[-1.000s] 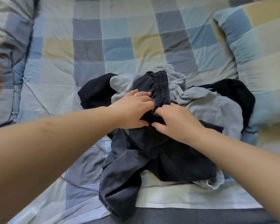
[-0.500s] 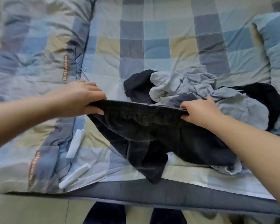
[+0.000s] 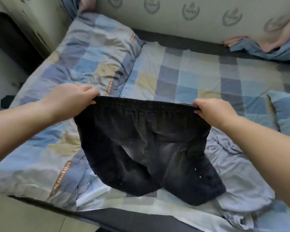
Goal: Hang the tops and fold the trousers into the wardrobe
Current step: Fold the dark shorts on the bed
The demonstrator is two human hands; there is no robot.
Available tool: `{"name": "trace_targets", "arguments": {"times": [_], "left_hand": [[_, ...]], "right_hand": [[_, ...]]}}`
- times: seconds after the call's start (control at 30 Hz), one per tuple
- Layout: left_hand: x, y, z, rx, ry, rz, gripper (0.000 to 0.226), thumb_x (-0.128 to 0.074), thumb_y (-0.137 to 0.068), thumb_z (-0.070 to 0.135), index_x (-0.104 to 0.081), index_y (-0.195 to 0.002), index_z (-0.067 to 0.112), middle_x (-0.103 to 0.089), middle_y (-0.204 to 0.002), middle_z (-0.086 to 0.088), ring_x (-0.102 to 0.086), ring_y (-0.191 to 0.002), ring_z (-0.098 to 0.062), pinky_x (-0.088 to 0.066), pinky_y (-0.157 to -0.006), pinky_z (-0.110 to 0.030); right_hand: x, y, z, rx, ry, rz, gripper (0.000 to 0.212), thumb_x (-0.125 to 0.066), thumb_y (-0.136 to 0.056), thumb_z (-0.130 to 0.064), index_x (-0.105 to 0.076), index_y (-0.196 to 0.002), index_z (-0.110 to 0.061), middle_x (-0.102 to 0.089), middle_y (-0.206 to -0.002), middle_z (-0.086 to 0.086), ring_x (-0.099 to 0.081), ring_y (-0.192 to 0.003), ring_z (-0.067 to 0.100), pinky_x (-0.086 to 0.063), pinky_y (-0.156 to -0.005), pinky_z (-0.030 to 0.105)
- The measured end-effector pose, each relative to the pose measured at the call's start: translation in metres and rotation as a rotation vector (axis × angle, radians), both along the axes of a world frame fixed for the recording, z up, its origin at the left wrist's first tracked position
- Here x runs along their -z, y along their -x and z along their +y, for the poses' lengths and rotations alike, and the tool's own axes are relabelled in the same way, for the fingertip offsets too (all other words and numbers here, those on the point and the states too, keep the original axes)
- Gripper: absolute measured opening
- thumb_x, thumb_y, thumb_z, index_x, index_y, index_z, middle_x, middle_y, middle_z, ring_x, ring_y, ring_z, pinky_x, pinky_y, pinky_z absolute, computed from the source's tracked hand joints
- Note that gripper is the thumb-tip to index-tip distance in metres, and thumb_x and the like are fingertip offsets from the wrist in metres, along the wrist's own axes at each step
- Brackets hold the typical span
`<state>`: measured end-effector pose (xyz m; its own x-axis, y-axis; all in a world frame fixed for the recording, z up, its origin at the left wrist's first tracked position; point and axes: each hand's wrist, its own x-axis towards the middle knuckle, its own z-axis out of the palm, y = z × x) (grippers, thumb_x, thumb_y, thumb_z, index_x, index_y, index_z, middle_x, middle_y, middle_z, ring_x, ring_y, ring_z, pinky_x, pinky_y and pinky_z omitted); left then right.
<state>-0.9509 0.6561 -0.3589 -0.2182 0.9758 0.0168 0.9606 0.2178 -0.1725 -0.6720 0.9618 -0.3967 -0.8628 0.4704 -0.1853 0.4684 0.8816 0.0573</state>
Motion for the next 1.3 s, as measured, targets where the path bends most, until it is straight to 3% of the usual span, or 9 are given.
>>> {"name": "trace_targets", "arguments": {"times": [0.13, 0.33, 0.47, 0.57, 0.67, 0.8, 0.9, 1.1, 1.3], "left_hand": [[-0.076, 0.045, 0.023, -0.056, -0.162, 0.133, 0.017, -0.059, -0.090, 0.013, -0.059, -0.106, 0.007, -0.063, -0.089, -0.016, -0.061, -0.062, -0.038, -0.045, -0.050, -0.038], [-0.204, 0.103, 0.060, -0.132, -0.489, 0.301, 0.019, -0.056, -0.091, 0.020, -0.059, -0.107, 0.010, -0.064, -0.101, -0.014, -0.062, -0.084, -0.039, -0.045, -0.063, -0.041], [-0.227, 0.110, 0.052, -0.114, -0.559, 0.358, 0.019, -0.064, -0.086, 0.022, -0.060, -0.099, 0.009, -0.065, -0.094, -0.013, -0.062, -0.082, -0.038, -0.037, -0.060, -0.035], [-0.188, 0.112, 0.041, -0.079, -0.480, 0.340, 0.020, -0.070, -0.080, 0.020, -0.061, -0.094, 0.009, -0.064, -0.089, -0.014, -0.063, -0.077, -0.037, -0.039, -0.060, -0.038], [-0.116, 0.101, 0.025, -0.006, -0.381, 0.323, 0.014, -0.058, -0.082, 0.023, -0.062, -0.085, 0.010, -0.060, -0.077, -0.013, -0.061, -0.063, -0.034, -0.040, -0.051, -0.035], [0.008, 0.062, 0.001, 0.032, -0.232, 0.158, 0.014, -0.054, -0.071, 0.015, -0.059, -0.084, 0.015, -0.058, -0.073, -0.011, -0.059, -0.058, -0.032, -0.044, -0.048, -0.034], [0.094, 0.026, -0.021, 0.020, -0.028, 0.040, 0.030, -0.072, -0.057, 0.006, -0.057, -0.082, 0.016, -0.054, -0.070, -0.009, -0.057, -0.057, -0.030, -0.044, -0.043, -0.033], [0.223, -0.073, -0.062, -0.067, 0.410, -0.169, 0.026, -0.066, -0.077, 0.009, -0.055, -0.097, 0.019, -0.054, -0.093, -0.006, -0.057, -0.087, -0.030, -0.038, -0.059, -0.035], [0.277, -0.149, -0.087, -0.184, 0.682, -0.244, 0.032, -0.051, -0.080, 0.001, -0.047, -0.107, 0.018, -0.048, -0.102, -0.003, -0.050, -0.096, -0.027, -0.028, -0.064, -0.033]], "right_hand": [[-0.088, 0.067, 0.042, 0.023, -0.145, 0.132, 0.015, -0.047, -0.096, -0.026, -0.057, -0.107, -0.022, -0.058, -0.100, 0.007, -0.058, -0.092, 0.033, -0.047, -0.068, 0.036], [-0.221, 0.131, 0.072, 0.120, -0.255, 0.418, 0.026, -0.045, -0.093, -0.014, -0.064, -0.110, -0.021, -0.048, -0.096, 0.014, -0.054, -0.087, 0.040, -0.047, -0.074, 0.038], [-0.247, 0.142, 0.065, 0.135, -0.256, 0.559, 0.028, -0.045, -0.094, -0.016, -0.061, -0.116, -0.022, -0.053, -0.106, 0.016, -0.054, -0.095, 0.040, -0.045, -0.081, 0.041], [-0.215, 0.138, 0.054, 0.115, -0.229, 0.602, 0.020, -0.045, -0.093, -0.015, -0.055, -0.110, -0.020, -0.054, -0.108, 0.013, -0.055, -0.095, 0.036, -0.043, -0.075, 0.039], [-0.142, 0.119, 0.037, 0.053, -0.187, 0.559, 0.011, -0.052, -0.092, -0.015, -0.054, -0.102, -0.017, -0.052, -0.104, 0.012, -0.054, -0.095, 0.035, -0.044, -0.069, 0.039], [-0.021, 0.078, 0.003, 0.011, -0.128, 0.299, 0.012, -0.061, -0.086, -0.014, -0.054, -0.096, -0.017, -0.048, -0.095, 0.007, -0.051, -0.092, 0.031, -0.039, -0.057, 0.033], [0.052, 0.039, -0.029, -0.035, -0.042, 0.079, 0.021, -0.062, -0.079, -0.008, -0.053, -0.095, -0.018, -0.047, -0.098, 0.005, -0.050, -0.094, 0.029, -0.039, -0.054, 0.033], [0.177, -0.041, -0.094, -0.001, 0.145, -0.262, 0.020, -0.051, -0.087, -0.012, -0.052, -0.106, -0.017, -0.045, -0.108, 0.005, -0.046, -0.104, 0.026, -0.033, -0.061, 0.033], [0.236, -0.092, -0.130, 0.047, 0.219, -0.432, 0.022, -0.051, -0.089, -0.010, -0.052, -0.110, -0.016, -0.044, -0.108, 0.006, -0.046, -0.104, 0.028, -0.034, -0.063, 0.034]]}}
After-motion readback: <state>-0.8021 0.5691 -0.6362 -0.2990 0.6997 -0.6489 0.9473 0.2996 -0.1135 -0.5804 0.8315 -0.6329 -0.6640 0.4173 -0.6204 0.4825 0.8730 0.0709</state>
